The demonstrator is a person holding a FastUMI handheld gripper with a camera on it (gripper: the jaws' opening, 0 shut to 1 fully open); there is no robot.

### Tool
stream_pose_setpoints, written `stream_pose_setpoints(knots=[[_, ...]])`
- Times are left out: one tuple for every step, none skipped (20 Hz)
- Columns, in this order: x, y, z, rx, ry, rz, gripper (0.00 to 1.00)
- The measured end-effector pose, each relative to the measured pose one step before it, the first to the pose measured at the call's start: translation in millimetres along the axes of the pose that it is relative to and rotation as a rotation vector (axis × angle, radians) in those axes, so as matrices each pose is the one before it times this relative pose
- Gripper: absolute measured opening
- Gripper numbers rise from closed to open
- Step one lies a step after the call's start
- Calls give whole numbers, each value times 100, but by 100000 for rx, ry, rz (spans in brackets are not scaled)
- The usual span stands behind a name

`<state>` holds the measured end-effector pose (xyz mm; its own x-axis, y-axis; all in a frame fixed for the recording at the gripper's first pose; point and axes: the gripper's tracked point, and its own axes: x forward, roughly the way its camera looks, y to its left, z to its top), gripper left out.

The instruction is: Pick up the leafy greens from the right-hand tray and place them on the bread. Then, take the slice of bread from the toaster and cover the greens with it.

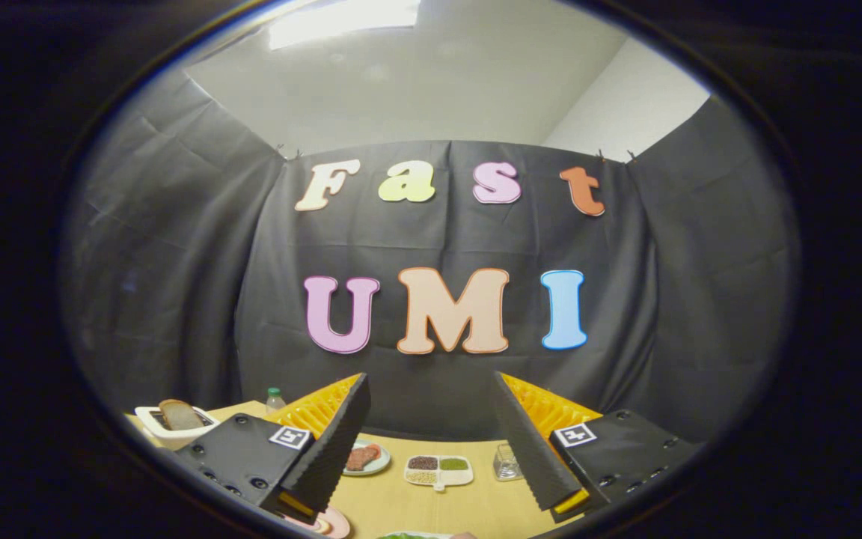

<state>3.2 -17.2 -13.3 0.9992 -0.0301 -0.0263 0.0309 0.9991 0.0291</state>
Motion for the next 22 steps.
stream_pose_setpoints(knots=[[78,-33,-177,699,462,246,100],[31,-102,-74,579,86,56,100],[159,-196,-89,426,149,-155,100],[188,-65,-40,116,162,84,100],[-47,-82,-166,21,69,117,100],[236,-48,-22,-35,206,302,100],[79,-70,-189,-199,319,507,100],[121,-52,-149,-229,563,638,100],[12,-64,-325,-211,557,733,100],[118,-49,-153,-112,618,942,100],[240,81,-288,-40,554,1276,100],[89,48,-206,-342,625,1092,100],[70,1,-318,-502,783,1479,100],[76,47,-371,-811,1026,1522,100],[56,-53,-506,-784,1369,1685,100],[8,-18,-490,-650,1414,1875,100],[122,45,-503,-563,1782,1818,100],[69,-50,-632,-210,1851,1946,100],[-22,97,-706,-201,2074,1908,100],[79,-26,-569,-258,2179,2261,100],[86,171,-738,-607,2421,2141,100],[195,-12,-730,-1213,2758,1732,100]])
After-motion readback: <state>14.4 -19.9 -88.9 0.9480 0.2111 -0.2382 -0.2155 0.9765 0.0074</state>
